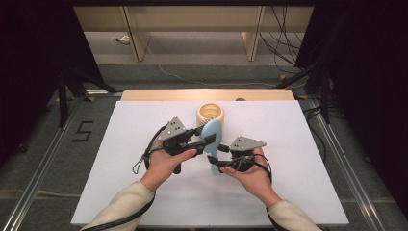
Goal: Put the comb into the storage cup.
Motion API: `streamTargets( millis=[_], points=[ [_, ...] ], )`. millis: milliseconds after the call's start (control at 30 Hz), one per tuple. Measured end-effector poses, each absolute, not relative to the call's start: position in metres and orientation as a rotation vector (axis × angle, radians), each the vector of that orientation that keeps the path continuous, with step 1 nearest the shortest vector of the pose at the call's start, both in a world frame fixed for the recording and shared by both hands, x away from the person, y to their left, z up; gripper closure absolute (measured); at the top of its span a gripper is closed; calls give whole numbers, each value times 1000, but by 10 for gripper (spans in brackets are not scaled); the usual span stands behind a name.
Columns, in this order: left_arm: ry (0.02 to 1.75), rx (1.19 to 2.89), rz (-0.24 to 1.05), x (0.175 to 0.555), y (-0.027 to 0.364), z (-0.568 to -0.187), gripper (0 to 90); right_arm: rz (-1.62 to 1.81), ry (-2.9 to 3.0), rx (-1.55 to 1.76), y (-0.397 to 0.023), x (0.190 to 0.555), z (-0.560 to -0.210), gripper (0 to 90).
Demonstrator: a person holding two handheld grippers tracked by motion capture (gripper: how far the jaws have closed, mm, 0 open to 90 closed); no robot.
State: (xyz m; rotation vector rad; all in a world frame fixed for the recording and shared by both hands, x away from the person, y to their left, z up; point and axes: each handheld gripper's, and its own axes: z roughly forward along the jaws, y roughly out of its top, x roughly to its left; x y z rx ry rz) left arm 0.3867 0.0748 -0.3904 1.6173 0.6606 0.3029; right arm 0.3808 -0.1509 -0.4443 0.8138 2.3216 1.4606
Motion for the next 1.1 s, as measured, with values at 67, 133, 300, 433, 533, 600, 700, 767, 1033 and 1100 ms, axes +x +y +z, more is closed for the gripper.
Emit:
streamTargets(
  millis=[67, 133, 300, 433, 533, 600, 700, 767, 1033, 1100],
  points=[
    [657, 1612, 315, 387, 77, -388, 536, 1485, 2323, 820, -153, 380, -444, 285],
    [657, 1611, 332, 388, 78, -385, 536, 1500, 2321, 827, -154, 380, -444, 187],
    [655, 1618, 369, 390, 79, -383, 534, 1523, 2295, 837, -162, 378, -444, 137],
    [646, 1626, 392, 391, 79, -382, 534, 1543, 2271, 853, -171, 377, -442, 128],
    [641, 1626, 406, 392, 80, -380, 533, 1555, 2250, 854, -178, 376, -441, 122],
    [640, 1624, 408, 392, 80, -379, 533, 1572, 2236, 856, -183, 375, -440, 121],
    [637, 1619, 417, 394, 81, -377, 533, 1576, 2222, 858, -188, 374, -440, 114],
    [637, 1618, 420, 395, 81, -376, 533, 1581, 2207, 865, -193, 372, -440, 108],
    [626, 1613, 434, 400, 80, -372, 532, 1585, 2148, 898, -211, 370, -440, 107],
    [622, 1611, 436, 401, 79, -370, 533, 1588, 2140, 904, -212, 369, -440, 107]
  ],
)
